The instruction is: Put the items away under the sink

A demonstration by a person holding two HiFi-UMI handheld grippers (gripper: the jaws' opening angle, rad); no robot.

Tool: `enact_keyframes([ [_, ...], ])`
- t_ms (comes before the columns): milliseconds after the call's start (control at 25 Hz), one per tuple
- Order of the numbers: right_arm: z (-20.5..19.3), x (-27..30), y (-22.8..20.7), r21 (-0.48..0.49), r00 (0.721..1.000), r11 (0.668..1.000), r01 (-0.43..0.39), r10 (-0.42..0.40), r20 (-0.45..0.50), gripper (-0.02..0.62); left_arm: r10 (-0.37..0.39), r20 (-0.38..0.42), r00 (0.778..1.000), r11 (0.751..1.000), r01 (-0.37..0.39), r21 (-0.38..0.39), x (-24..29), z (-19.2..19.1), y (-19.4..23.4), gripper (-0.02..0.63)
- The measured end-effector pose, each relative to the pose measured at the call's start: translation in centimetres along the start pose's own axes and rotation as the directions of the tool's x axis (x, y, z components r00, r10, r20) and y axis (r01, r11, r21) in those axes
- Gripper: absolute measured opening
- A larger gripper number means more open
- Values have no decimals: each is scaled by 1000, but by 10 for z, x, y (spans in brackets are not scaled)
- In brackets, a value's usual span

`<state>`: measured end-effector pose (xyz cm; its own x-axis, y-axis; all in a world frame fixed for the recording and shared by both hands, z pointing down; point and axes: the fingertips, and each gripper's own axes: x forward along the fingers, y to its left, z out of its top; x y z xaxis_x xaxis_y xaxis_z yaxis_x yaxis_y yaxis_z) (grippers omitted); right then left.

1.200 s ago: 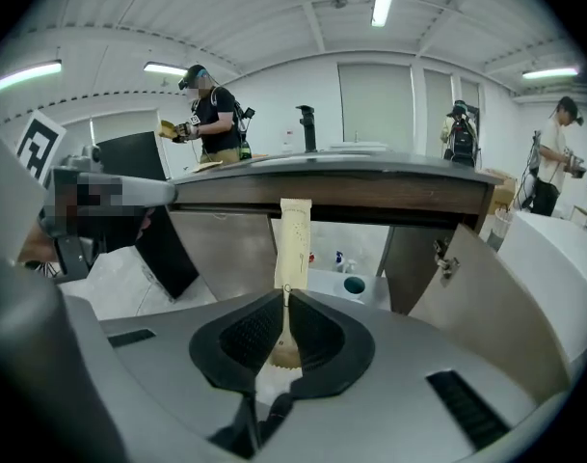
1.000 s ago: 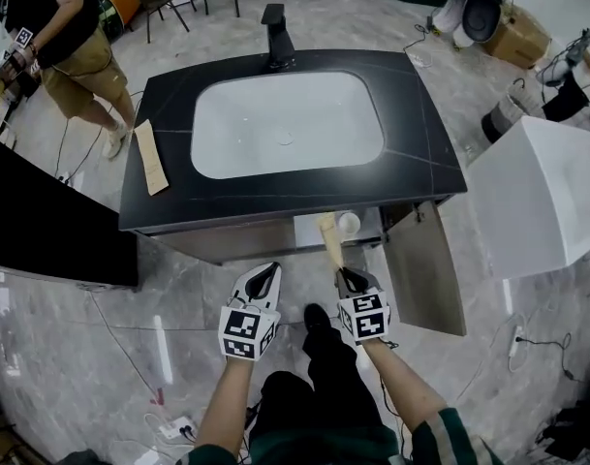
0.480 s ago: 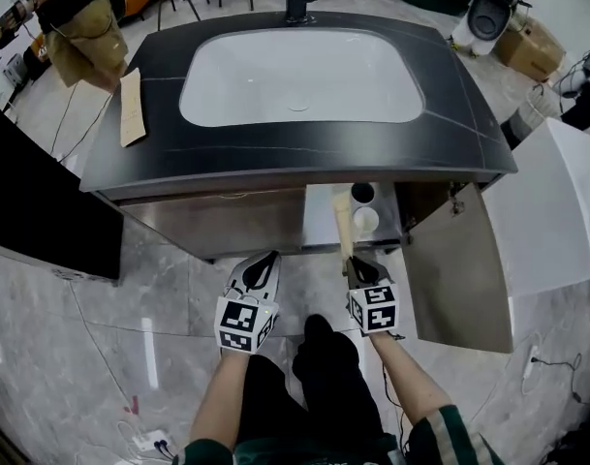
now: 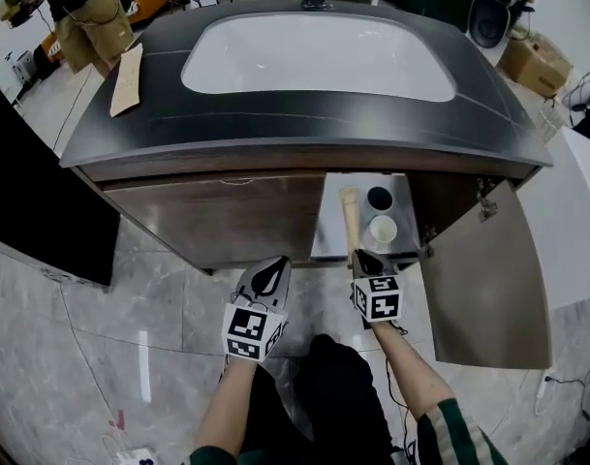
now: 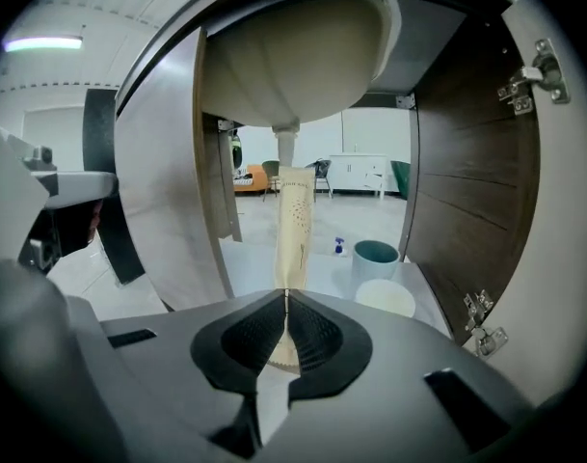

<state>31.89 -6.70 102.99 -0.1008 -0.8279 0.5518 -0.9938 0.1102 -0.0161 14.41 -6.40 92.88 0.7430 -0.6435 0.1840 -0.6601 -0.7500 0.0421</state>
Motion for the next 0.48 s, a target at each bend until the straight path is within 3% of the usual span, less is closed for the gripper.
enact_keyframes([
  [480, -47, 73, -33, 57, 993, 997, 61, -55, -105, 48, -47, -89, 995, 999, 45, -29, 0, -79, -20, 10],
])
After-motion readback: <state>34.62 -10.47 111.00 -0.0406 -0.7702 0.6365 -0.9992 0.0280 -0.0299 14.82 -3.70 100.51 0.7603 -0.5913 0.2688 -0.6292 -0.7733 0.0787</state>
